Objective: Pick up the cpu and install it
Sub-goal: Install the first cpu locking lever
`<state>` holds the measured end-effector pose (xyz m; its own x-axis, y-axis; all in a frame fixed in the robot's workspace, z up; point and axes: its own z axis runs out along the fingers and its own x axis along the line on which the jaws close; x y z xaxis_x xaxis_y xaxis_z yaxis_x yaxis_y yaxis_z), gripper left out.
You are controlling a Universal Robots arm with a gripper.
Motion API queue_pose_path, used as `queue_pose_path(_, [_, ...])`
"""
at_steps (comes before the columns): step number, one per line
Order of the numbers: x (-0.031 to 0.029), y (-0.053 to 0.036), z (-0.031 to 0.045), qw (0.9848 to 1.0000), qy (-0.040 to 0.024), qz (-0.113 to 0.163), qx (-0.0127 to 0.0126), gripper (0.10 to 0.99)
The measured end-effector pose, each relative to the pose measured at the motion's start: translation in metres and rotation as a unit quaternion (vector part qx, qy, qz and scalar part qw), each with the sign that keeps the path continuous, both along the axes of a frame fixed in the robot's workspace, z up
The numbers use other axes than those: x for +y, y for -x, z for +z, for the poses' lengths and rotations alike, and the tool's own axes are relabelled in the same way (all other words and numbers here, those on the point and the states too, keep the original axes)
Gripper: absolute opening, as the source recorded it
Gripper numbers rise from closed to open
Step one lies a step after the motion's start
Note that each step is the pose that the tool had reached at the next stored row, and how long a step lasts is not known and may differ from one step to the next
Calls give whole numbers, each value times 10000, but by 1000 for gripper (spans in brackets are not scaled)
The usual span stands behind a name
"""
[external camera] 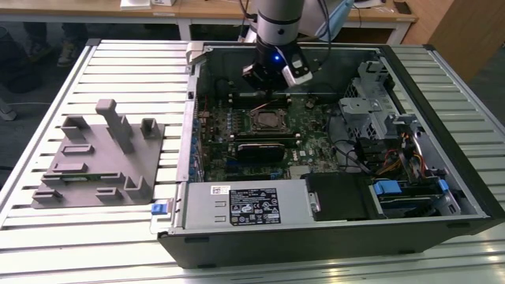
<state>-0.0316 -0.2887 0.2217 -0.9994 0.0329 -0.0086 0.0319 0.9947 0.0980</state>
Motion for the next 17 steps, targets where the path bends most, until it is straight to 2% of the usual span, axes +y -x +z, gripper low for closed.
queue_pose_path(12, [1, -98, -36, 10000, 0, -45, 14, 106])
queue_pose_path(17, [-1, -109, -88, 10000, 1, -49, 25, 106])
